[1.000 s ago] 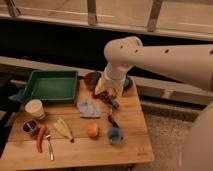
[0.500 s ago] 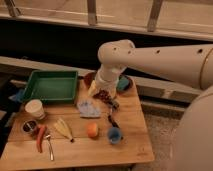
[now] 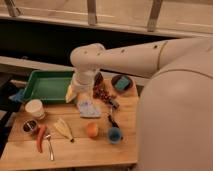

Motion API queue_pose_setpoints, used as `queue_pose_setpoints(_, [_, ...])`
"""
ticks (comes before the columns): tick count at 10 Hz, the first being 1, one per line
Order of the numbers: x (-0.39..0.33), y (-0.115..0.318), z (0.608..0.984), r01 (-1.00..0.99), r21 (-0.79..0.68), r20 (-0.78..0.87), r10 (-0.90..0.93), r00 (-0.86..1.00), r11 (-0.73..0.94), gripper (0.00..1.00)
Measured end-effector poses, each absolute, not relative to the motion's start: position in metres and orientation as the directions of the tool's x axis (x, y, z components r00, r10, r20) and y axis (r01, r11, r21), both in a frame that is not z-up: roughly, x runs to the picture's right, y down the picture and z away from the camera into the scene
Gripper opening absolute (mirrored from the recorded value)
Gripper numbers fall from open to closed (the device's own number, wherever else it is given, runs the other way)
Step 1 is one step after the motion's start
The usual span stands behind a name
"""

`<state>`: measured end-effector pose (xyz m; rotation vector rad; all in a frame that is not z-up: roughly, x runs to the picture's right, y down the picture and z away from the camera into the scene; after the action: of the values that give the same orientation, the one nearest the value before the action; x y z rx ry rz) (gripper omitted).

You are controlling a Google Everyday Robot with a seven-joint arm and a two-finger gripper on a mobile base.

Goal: Place fork in metal cup

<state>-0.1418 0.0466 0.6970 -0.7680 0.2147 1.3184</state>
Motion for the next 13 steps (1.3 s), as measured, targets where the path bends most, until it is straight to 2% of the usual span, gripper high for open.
queue_pose_setpoints(5, [-0.22,0.085,0.7,-0.878,-0.456,-0.546,0.732,0.407,0.148,0.7])
queue_pose_setpoints(12, [-0.222,0.088,0.702,-0.876,-0.446,-0.553,0.714,0.43,0.182,0.7])
queue_pose_setpoints(13, [-0.228,0.108,0.707,-0.872,-0.453,-0.582,0.68,0.446,0.183,0.7])
